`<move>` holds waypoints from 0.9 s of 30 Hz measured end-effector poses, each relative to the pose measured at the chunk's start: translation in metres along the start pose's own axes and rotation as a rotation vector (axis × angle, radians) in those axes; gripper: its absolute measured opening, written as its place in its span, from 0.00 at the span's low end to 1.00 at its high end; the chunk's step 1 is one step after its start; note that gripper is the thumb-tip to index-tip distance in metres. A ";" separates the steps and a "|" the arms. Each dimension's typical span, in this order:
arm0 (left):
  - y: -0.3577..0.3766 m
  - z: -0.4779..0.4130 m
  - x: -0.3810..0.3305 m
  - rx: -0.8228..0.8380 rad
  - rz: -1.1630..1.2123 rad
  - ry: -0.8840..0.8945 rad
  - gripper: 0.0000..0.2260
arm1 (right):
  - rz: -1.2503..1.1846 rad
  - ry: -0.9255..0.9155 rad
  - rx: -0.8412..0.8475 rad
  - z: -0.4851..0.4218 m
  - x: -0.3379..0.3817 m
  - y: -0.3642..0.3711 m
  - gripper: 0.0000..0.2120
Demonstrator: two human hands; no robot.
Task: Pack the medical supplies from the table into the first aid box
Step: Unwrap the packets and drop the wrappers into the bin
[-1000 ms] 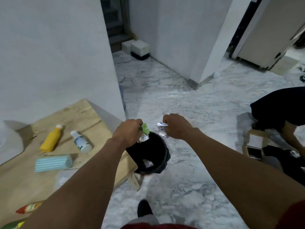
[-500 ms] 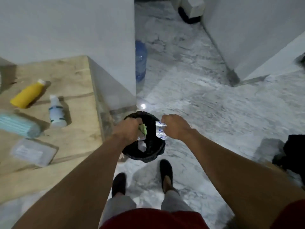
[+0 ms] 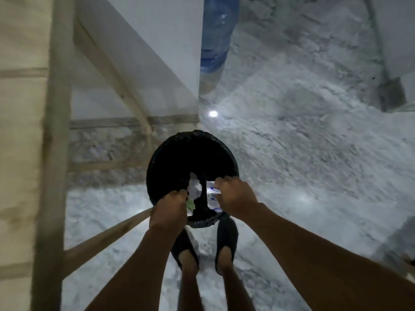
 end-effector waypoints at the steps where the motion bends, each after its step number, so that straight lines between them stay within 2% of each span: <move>1: 0.012 -0.015 0.001 -0.007 -0.006 -0.003 0.11 | 0.000 -0.006 -0.005 -0.011 -0.006 0.014 0.12; 7: 0.065 -0.083 0.011 -0.080 -0.068 0.050 0.11 | 0.027 -0.008 0.048 -0.077 -0.028 0.083 0.13; 9: 0.076 -0.096 0.014 -0.085 -0.083 0.086 0.14 | 0.048 0.001 0.068 -0.090 -0.031 0.097 0.17; 12: 0.087 -0.097 0.020 -0.062 -0.150 0.101 0.16 | 0.010 0.045 0.112 -0.090 -0.036 0.108 0.22; 15: 0.075 -0.073 0.020 -0.043 -0.125 0.090 0.14 | -0.028 0.075 0.115 -0.065 -0.036 0.096 0.19; 20: -0.002 -0.013 -0.008 -0.054 -0.081 0.093 0.13 | -0.045 0.089 0.118 -0.003 -0.009 0.017 0.17; 24: -0.118 0.046 -0.041 -0.172 -0.132 0.128 0.18 | -0.081 0.087 -0.047 0.041 0.034 -0.099 0.19; 27: -0.221 0.086 -0.061 -0.326 -0.148 0.151 0.17 | -0.068 0.050 -0.238 0.072 0.071 -0.203 0.19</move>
Point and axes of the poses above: each hand's wrist, its own z-axis away from the middle knuckle, its own y-axis out of the palm, x = y × z, the point moved 10 cm from there along -z, towards the middle knuckle, and after that the axes turned 4 degrees about -y, right-handed, at the moved point
